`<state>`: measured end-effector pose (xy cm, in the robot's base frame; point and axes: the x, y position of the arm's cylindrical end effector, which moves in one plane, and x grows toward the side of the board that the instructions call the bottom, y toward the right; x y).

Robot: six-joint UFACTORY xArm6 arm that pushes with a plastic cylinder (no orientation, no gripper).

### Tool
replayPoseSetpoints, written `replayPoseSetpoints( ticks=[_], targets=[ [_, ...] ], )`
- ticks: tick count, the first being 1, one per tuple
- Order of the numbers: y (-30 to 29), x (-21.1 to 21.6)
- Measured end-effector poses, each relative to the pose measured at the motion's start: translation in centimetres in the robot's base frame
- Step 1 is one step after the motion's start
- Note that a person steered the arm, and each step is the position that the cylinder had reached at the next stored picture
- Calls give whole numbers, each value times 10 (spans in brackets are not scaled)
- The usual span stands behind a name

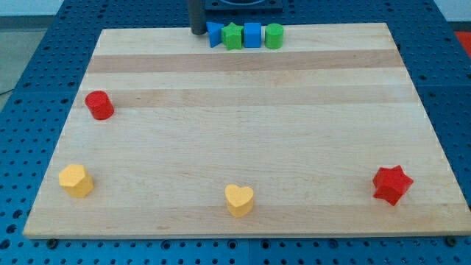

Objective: Separate the green star from the blue triangle

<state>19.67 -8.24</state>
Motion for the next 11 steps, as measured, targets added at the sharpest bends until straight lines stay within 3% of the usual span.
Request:
replayPoseSetpoints(
  ticks=[1, 3, 4, 5, 6, 8, 11],
  targets=[
    [-8, 0],
    [-133, 1],
    [-132, 18],
    [-100, 67],
    [-53, 83],
    [28, 64],
    [60, 63]
  ],
)
